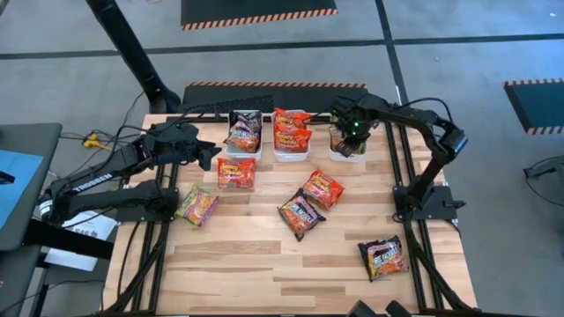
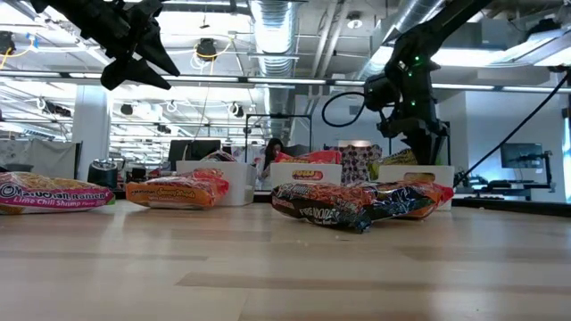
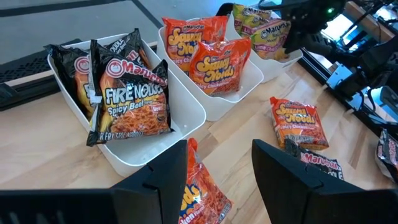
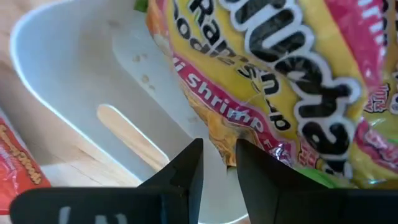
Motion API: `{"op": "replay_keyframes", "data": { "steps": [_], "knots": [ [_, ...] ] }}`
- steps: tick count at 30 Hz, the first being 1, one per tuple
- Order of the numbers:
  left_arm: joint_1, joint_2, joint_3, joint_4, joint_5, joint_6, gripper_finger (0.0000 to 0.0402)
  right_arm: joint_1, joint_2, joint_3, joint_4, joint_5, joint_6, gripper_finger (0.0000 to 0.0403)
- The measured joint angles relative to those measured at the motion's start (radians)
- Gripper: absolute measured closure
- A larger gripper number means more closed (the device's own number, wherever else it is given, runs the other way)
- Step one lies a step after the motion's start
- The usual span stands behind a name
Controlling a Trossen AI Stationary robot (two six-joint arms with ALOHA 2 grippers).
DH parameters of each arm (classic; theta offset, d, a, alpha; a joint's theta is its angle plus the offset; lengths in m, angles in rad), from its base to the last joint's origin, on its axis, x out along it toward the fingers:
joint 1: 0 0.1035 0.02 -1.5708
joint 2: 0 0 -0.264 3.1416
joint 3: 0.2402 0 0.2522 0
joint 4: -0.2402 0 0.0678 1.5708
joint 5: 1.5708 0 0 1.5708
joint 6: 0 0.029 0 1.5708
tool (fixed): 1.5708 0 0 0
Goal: Sort Maruchan noodles
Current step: Put the green noodle pack into the right white bin, then put the orange noodle pack into the middle white bin
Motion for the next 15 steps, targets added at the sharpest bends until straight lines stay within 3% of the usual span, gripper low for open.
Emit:
{"op": "replay_keyframes", "data": {
  "steps": [15],
  "knots": [
    [0.000, 0.000, 0.000, 0.000, 0.002, 0.002, 0.0235, 0.092, -0.177, 0.001, -0.064, -0.051, 0.054, 0.0284]
  ]
}}
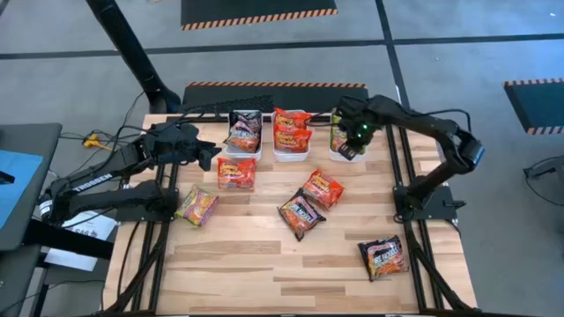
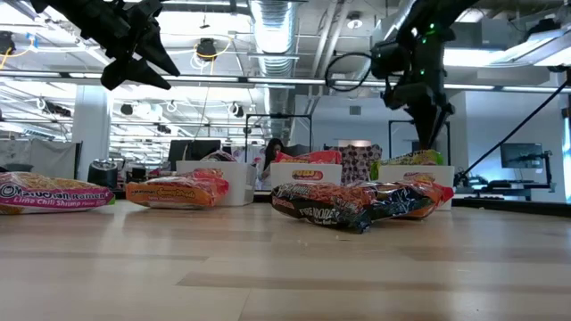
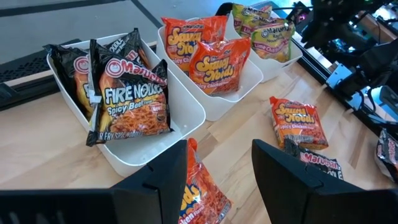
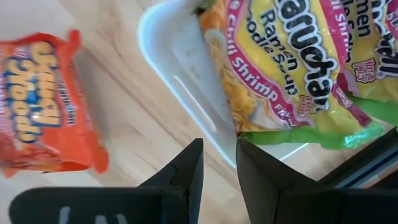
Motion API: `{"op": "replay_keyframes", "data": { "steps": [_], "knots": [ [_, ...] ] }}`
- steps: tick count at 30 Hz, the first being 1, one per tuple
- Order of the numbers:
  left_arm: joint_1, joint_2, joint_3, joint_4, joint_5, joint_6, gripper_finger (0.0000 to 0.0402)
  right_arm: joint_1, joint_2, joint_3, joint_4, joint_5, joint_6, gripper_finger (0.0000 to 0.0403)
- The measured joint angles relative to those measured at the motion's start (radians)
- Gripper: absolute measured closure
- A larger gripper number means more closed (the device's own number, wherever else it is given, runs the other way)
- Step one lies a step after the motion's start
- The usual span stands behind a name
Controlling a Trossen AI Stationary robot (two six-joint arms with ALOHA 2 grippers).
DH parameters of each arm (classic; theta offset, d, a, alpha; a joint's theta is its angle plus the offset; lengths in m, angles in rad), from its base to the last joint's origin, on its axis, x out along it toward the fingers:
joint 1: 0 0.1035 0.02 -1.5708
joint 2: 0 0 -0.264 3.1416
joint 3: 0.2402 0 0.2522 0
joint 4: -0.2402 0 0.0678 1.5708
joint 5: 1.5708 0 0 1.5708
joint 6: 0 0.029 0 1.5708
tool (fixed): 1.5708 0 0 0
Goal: Sort Maruchan noodles
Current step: Put the orange noodle pack into the middle white bin
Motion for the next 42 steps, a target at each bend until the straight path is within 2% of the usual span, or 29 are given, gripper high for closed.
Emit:
{"op": "replay_keyframes", "data": {
  "steps": [9, 18, 24, 28, 33, 42],
  "knots": [
    [0.000, 0.000, 0.000, 0.000, -0.004, 0.054, 0.0232, 0.106, -0.077, 0.000, 0.005, -0.001, 0.046, 0.0284],
    [0.000, 0.000, 0.000, -0.078, -0.021, 0.084, 0.0194, 0.221, -0.126, 0.000, 0.005, -0.001, 0.212, 0.0284],
    [-0.005, 0.001, 0.000, -0.033, 0.002, 0.084, 0.0187, 0.297, -0.131, 0.000, 0.004, -0.002, 0.356, 0.0284],
    [-0.025, 0.036, 0.000, -0.002, 0.016, 0.140, 0.0187, 0.346, -0.120, -0.001, 0.006, -0.002, 0.425, 0.0284],
    [-0.053, 0.116, 0.020, 0.020, 0.121, 0.185, 0.0187, 0.426, -0.121, 0.000, 0.008, -0.004, 0.564, 0.0284],
    [-0.123, 0.275, 0.102, -0.167, 0.124, 0.338, 0.0187, 0.604, -0.121, 0.000, 0.035, -0.005, 0.772, 0.0284]
  ]
}}
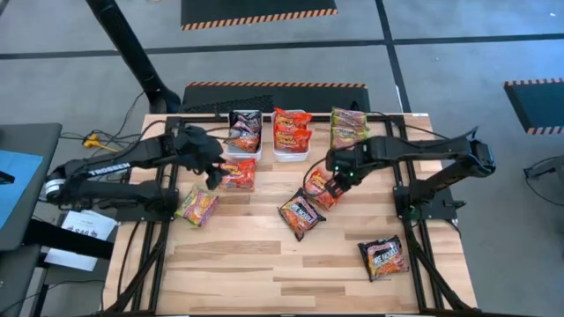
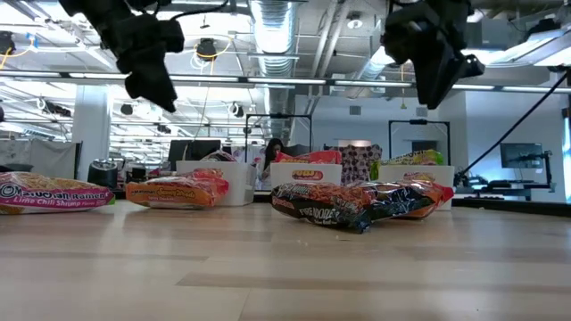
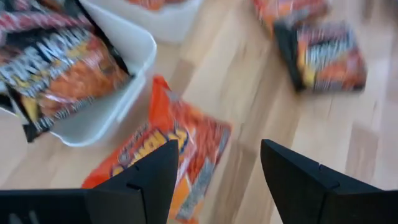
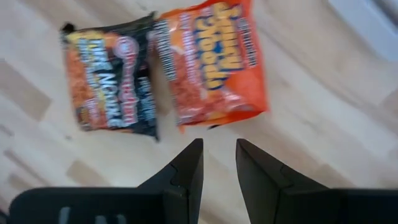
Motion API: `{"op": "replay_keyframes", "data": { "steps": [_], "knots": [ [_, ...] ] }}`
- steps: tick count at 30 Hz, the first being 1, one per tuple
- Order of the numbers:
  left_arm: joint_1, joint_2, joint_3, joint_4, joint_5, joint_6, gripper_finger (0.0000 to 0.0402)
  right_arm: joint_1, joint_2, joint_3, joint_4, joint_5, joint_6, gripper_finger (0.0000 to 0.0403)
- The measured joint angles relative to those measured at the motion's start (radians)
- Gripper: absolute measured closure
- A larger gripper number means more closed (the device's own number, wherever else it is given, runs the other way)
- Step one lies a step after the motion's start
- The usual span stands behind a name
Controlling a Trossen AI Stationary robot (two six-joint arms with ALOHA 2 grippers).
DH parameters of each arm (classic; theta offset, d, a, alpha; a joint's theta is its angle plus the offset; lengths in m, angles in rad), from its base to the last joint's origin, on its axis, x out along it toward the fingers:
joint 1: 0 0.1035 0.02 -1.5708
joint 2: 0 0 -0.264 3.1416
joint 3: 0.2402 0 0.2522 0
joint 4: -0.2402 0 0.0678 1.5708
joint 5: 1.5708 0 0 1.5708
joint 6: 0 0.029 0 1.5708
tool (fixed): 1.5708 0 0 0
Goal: Sort Maruchan noodles
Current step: Put the orange noodle pack into the middle white bin
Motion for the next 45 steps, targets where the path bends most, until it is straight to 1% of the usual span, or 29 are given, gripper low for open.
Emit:
{"op": "replay_keyframes", "data": {
  "steps": [3, 8, 14, 19, 29, 36, 41, 45],
  "knots": [
    [-0.033, 0.043, 0.007, -0.055, -0.025, 0.051, 0.0187, 0.050, 0.000, 0.000, 0.034, 0.000, 0.049, 0.0284],
    [-0.087, 0.115, 0.007, -0.067, -0.092, 0.128, 0.0187, 0.111, 0.000, 0.000, 0.092, 0.001, 0.109, 0.0284],
    [-0.128, 0.201, 0.007, -0.063, -0.149, 0.186, 0.0187, 0.154, 0.000, 0.000, 0.161, 0.003, 0.113, 0.0284],
    [-0.139, 0.258, 0.007, -0.042, -0.154, 0.188, 0.0187, 0.166, 0.000, 0.000, 0.195, 0.005, 0.113, 0.0284],
    [-0.139, 0.382, 0.007, 0.050, -0.154, 0.200, 0.0187, 0.165, 0.000, 0.000, 0.203, 0.007, 0.112, 0.0284],
    [-0.138, 0.481, 0.007, 0.092, -0.245, 0.171, 0.0187, 0.165, 0.000, 0.000, 0.203, 0.007, 0.103, 0.0284],
    [-0.139, 0.540, 0.012, 0.100, -0.258, 0.141, 0.0187, 0.165, 0.000, 0.000, 0.203, 0.007, 0.101, 0.0284],
    [-0.139, 0.561, 0.012, 0.116, -0.266, 0.104, 0.0187, 0.165, 0.000, 0.000, 0.203, 0.007, 0.102, 0.0284]
  ]
}}
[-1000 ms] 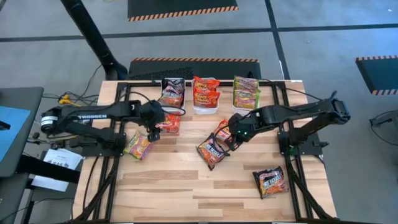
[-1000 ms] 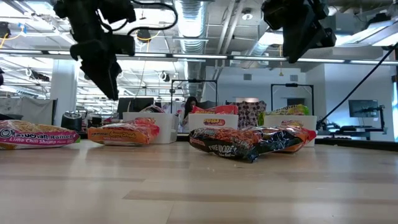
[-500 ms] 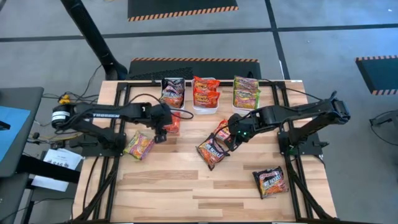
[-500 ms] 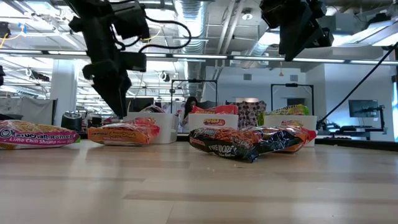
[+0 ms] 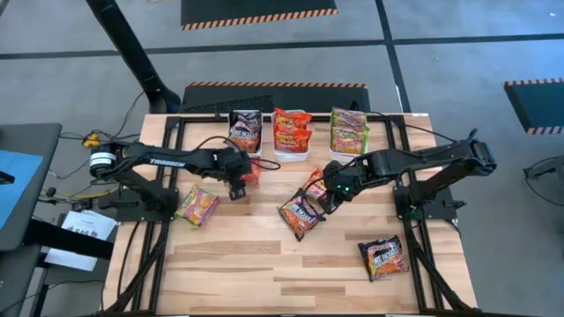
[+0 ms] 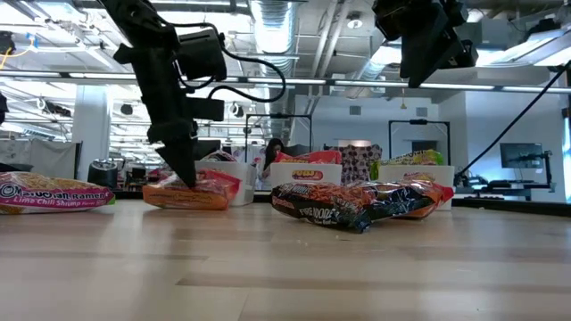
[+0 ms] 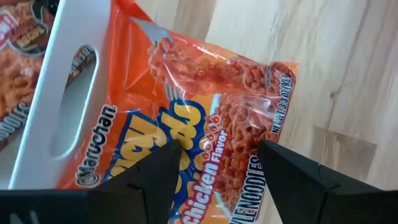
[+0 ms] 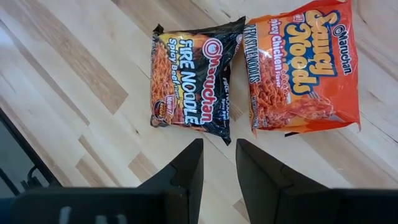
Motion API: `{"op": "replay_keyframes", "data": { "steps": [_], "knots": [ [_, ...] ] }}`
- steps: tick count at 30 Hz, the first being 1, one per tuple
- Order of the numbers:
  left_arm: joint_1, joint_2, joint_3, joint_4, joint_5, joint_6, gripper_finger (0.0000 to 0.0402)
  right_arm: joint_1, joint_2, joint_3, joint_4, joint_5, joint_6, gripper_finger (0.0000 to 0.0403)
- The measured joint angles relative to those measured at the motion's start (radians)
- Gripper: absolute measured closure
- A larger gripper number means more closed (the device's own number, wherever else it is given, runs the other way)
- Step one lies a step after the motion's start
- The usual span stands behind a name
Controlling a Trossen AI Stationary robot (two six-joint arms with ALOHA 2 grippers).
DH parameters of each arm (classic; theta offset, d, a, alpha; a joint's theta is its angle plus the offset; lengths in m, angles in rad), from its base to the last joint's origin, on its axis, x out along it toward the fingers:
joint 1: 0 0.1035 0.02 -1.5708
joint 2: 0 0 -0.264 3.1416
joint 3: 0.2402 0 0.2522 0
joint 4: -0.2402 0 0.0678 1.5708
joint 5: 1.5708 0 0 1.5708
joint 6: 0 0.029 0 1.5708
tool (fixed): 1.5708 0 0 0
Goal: Sort Maruchan noodles
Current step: Put the orange noodle pack into the middle white bin
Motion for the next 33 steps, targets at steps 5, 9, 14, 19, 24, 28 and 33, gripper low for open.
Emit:
{"op": "replay_keyframes", "data": {
  "steps": [5, 9, 14, 19, 24, 28, 33],
  "knots": [
    [0.001, 0.000, -0.001, -0.004, 0.010, -0.016, 0.0197, 0.000, 0.000, 0.000, 0.000, 0.000, 0.000, 0.0284],
    [0.003, -0.001, -0.018, 0.013, 0.058, -0.019, 0.0243, 0.000, 0.000, 0.000, 0.000, 0.000, 0.000, 0.0284],
    [0.002, -0.004, -0.043, 0.031, 0.096, -0.013, 0.0325, 0.000, 0.000, 0.000, 0.000, 0.000, 0.000, 0.0284],
    [0.001, -0.012, -0.046, 0.028, 0.132, -0.008, 0.0391, 0.000, 0.000, 0.000, 0.000, 0.000, 0.000, 0.0284],
    [-0.006, -0.071, -0.055, 0.004, 0.200, -0.009, 0.0399, -0.003, 0.000, 0.000, 0.012, 0.000, 0.000, 0.0284],
    [-0.028, -0.162, -0.061, -0.028, 0.229, -0.012, 0.0401, -0.003, 0.000, 0.000, 0.045, 0.000, 0.000, 0.0284],
    [-0.084, -0.272, -0.057, -0.004, 0.211, 0.004, 0.0401, -0.004, 0.000, 0.000, 0.110, 0.000, -0.006, 0.0284]
  ]
}}
